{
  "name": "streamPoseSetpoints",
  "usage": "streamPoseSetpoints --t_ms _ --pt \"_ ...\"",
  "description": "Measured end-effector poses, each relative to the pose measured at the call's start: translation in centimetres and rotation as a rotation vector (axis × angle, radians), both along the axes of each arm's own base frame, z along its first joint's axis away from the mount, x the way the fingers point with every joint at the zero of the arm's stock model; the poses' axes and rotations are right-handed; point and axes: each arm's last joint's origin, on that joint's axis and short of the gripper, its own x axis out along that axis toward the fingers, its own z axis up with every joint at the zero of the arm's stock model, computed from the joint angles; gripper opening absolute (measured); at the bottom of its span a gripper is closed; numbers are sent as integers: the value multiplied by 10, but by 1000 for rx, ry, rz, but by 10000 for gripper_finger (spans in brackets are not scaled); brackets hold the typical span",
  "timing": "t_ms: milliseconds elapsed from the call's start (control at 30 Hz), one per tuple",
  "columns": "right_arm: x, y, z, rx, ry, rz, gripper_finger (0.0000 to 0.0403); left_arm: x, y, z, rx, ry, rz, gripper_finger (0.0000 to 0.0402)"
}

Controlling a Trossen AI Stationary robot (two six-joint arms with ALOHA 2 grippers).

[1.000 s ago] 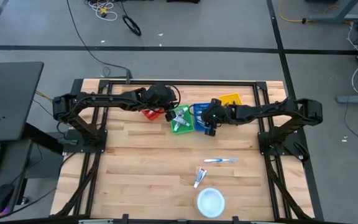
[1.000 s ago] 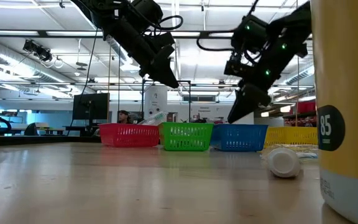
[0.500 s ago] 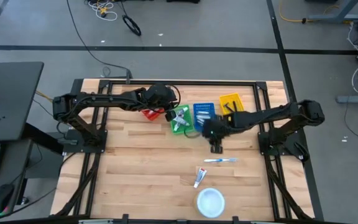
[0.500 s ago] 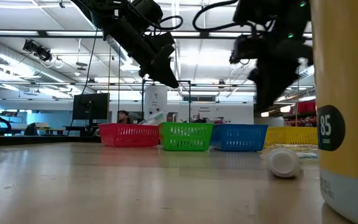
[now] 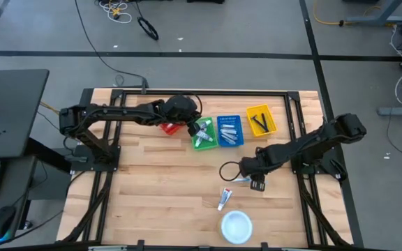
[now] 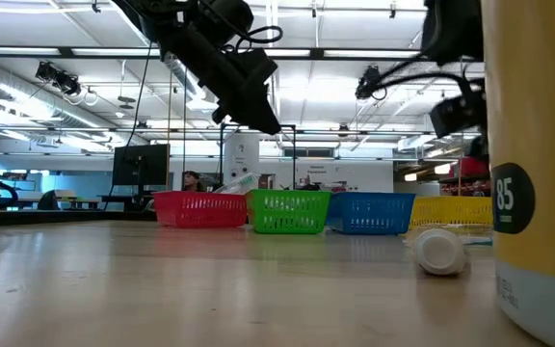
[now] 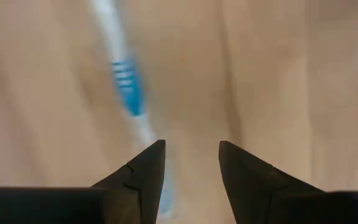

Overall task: Pick & Place Travel size toiletries
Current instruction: Put the blue toothbrush into the red bin

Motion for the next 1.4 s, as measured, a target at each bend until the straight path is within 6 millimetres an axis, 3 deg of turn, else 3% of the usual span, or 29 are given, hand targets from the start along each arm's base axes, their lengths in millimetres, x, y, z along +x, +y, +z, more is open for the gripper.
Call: streamPoseSetpoints --t_ms 233,367,567,700,833,1067,1400 --pt "-11 -4 -27 -27 -39 -1 160 2 -5 0 -51 -27 23 80" --pt "-14 -5 -31 -22 -53 10 160 2 -5 1 -53 -41 25 80" --pt "-16 -7 -13 -27 -6 13 160 4 -4 5 -42 -85 25 80" --pt "-8 -2 6 21 -63 -17 160 5 -4 6 -51 -112 34 80" --pt "-1 9 9 128 -140 10 160 5 -4 6 -51 -112 34 80" --pt "-7 16 -12 42 -128 50 160 5 -4 6 -51 -108 33 80" --pt "-8 16 -35 74 -117 18 153 5 -4 6 -33 -94 21 80"
